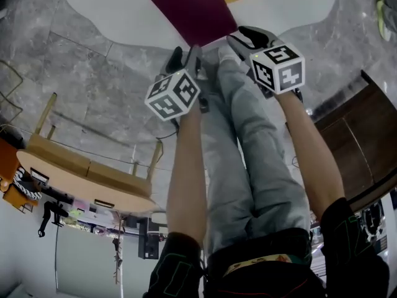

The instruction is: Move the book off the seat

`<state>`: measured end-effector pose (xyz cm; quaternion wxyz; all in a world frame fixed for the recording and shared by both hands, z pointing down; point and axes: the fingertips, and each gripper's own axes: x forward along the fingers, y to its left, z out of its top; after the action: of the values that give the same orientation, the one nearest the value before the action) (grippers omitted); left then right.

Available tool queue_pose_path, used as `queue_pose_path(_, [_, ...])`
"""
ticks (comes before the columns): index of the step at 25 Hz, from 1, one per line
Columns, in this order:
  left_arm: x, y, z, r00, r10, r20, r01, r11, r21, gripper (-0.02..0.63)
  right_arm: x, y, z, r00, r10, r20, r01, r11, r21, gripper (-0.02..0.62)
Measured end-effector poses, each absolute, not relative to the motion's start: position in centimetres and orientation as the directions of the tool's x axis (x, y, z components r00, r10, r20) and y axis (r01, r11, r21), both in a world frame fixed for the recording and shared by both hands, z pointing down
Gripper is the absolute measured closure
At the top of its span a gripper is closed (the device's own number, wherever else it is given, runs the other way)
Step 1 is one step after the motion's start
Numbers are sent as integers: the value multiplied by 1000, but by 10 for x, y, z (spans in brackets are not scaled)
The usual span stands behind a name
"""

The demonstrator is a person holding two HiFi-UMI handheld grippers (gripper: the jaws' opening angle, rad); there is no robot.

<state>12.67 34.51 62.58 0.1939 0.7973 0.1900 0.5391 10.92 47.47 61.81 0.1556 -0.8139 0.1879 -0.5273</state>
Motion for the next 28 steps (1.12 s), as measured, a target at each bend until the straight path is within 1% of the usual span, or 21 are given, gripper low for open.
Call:
queue_pose_path(2, [124, 351, 633, 318, 541, 779, 71, -833, 549, 345, 106, 476, 631, 348, -485, 802, -119, -872, -475, 423])
queue_pose_path(3, [123, 353, 638, 301, 549, 780, 74, -829, 555, 332, 105, 477, 638, 336, -492, 803, -99, -867, -489, 389])
queue_pose_path(5, [124, 354, 647, 271, 544, 794, 108, -837, 537, 316, 110, 480, 651, 318, -499, 806, -77, -861, -503, 357])
queue_pose_path(8, [128, 359, 661, 239, 534, 811, 172, -845, 506, 301, 125, 485, 664, 311, -494, 812, -125, -868, -481, 351])
queue_pose_path(11, [130, 368, 674, 229, 553, 801, 166, -833, 527, 290, 134, 489, 673, 295, -491, 820, -180, -871, -457, 351])
queue_pose_path(16, [137, 377, 690, 249, 549, 798, 104, -834, 542, 290, 138, 482, 689, 244, -514, 823, -229, -855, -466, 351])
queue_pose_path(19, [138, 376, 693, 269, 548, 792, 49, -829, 557, 291, 135, 478, 694, 238, -519, 821, -216, -852, -476, 351])
queue_pose_path(22, [140, 373, 687, 284, 545, 789, 67, -832, 551, 298, 137, 477, 691, 231, -514, 826, -204, -856, -476, 371])
queue_pose_path(23, [139, 372, 683, 287, 540, 791, 77, -836, 543, 298, 136, 476, 688, 222, -514, 828, -216, -854, -473, 373])
queue_pose_path(25, [139, 367, 673, 316, 523, 791, 57, -843, 535, 298, 133, 471, 679, 202, -525, 827, -248, -844, -476, 373])
queue_pose_path(28, [142, 349, 656, 388, 486, 783, -12, -847, 532, 339, 132, 460, 660, 197, -549, 812, -274, -826, -492, 373])
